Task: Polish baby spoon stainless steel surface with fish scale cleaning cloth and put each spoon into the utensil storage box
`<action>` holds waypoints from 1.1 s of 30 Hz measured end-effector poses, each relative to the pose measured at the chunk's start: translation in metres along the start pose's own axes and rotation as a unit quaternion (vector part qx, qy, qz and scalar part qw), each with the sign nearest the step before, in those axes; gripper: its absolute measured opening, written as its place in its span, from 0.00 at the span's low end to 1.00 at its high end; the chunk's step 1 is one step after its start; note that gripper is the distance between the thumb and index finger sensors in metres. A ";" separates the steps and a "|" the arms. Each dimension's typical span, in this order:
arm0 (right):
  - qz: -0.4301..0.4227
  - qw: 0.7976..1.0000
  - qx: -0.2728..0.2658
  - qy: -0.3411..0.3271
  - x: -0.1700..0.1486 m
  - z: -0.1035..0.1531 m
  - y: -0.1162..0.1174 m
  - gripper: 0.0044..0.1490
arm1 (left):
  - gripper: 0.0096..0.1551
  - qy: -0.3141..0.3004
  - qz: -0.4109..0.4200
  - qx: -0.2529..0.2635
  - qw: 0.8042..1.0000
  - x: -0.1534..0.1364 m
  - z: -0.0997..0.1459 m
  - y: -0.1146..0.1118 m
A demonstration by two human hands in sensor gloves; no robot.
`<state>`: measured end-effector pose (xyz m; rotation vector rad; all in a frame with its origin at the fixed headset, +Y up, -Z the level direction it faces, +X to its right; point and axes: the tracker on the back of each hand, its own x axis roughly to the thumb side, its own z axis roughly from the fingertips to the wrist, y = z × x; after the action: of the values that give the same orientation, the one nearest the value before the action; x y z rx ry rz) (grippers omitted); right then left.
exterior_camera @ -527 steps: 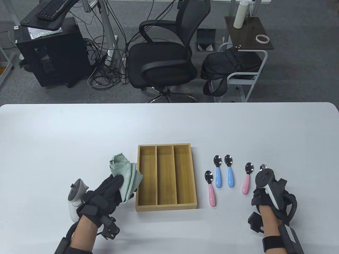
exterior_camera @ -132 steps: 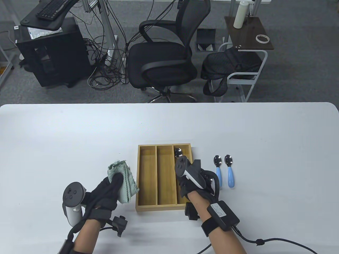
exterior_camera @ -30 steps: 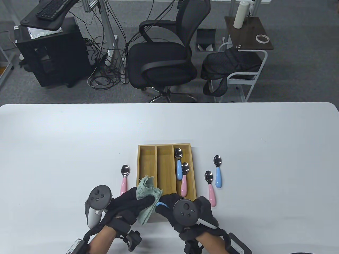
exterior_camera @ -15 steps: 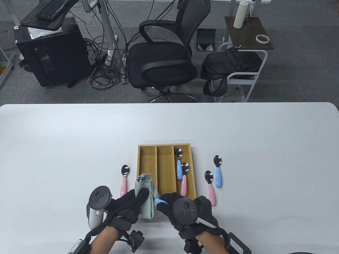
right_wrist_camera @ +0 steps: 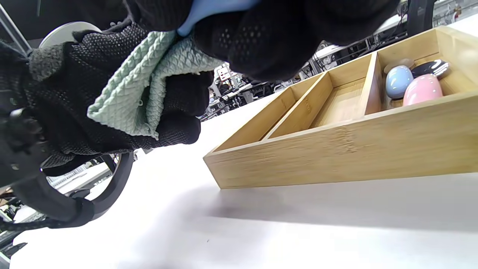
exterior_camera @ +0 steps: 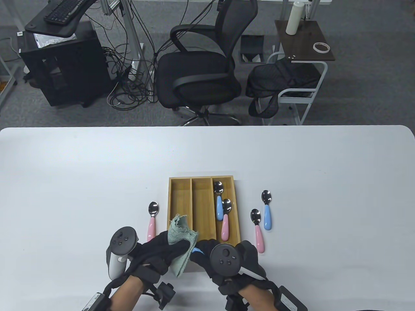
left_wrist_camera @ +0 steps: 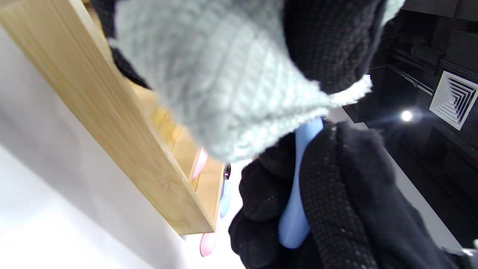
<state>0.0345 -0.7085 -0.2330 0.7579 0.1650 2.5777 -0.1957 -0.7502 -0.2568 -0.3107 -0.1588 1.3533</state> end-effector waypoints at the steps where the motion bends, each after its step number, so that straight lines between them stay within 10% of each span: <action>1: 0.001 1.000 0.001 0.000 0.000 0.000 0.000 0.29 | 0.35 -0.003 -0.010 0.004 1.000 0.000 0.000 0.000; 33: -0.039 0.999 0.006 0.001 0.000 0.002 0.001 0.29 | 0.33 -0.003 0.013 -0.016 1.000 0.000 -0.002 -0.001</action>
<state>0.0354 -0.7092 -0.2318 0.7374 0.2069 2.5057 -0.1946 -0.7506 -0.2580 -0.3362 -0.1822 1.3778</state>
